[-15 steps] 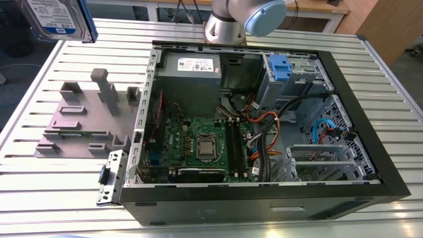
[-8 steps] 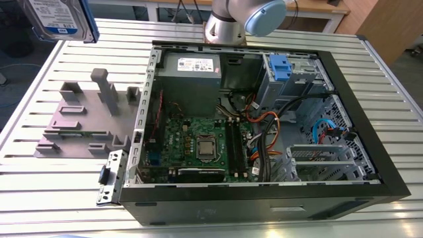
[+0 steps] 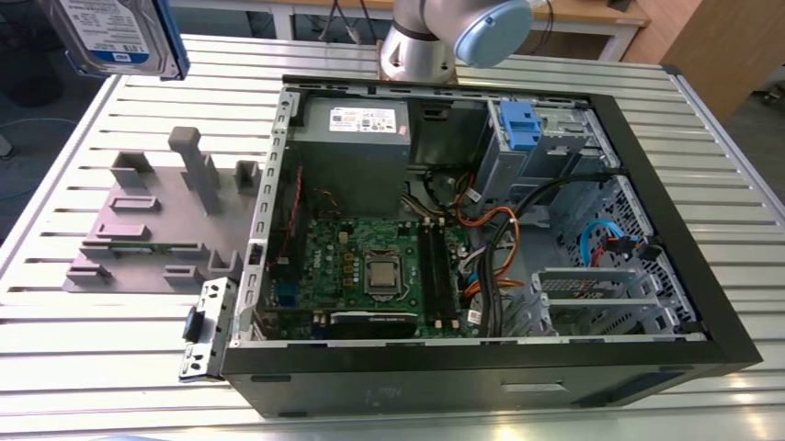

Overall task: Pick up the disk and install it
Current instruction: 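Pick up the disk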

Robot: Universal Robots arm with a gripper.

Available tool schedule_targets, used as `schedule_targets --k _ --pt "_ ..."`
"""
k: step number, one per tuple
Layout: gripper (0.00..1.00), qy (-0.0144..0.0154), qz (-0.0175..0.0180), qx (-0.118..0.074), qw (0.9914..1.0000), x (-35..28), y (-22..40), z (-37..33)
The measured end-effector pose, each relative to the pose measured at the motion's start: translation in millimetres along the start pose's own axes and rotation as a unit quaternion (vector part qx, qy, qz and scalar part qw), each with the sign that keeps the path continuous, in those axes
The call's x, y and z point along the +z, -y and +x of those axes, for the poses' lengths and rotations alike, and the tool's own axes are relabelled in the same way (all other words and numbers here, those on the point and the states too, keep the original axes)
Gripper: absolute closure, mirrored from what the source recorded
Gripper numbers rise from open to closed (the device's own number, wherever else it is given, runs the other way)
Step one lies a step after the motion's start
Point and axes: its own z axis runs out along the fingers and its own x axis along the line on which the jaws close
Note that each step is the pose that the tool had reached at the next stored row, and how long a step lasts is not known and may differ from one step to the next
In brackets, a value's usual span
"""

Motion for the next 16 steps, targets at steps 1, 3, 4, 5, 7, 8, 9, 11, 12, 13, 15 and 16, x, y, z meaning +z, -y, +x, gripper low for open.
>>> schedule_targets --k 1,3,4,5,7,8,9,11,12,13,15,16 --pt "0.63 0.0 0.0 0.0 1.0 0.0 0.6 0.0" --pt "0.63 -0.0001 0.0 0.0 1.0 -0.1 1.6 -0.1" --pt "0.63 0.0 -0.0001 0.0 1.0 -0.1 2.1 -0.1" --pt "0.63 -0.0001 0.0 0.0 1.0 -0.1 2.6 -0.1" --pt "0.63 0.0 0.0 0.0 1.0 -0.1 3.4 -0.1" --pt "0.63 -0.0001 0.0 0.0 1.0 -0.1 3.9 -0.1" --pt "0.63 -0.0001 0.0 0.0 1.0 -0.2 4.3 -0.2" --pt "0.63 -0.0001 -0.0001 0.0 1.0 -0.2 5.2 -0.2" --pt "0.63 -0.0001 0.0 0.0 1.0 -0.2 5.6 -0.2" --pt "0.63 -0.0001 0.0 0.0 1.0 -0.2 6.0 -0.2" --pt "0.63 -0.0001 0.0 0.0 1.0 -0.2 6.7 -0.2" --pt "0.63 -0.0001 0.0 0.0 1.0 -0.3 7.1 -0.2"
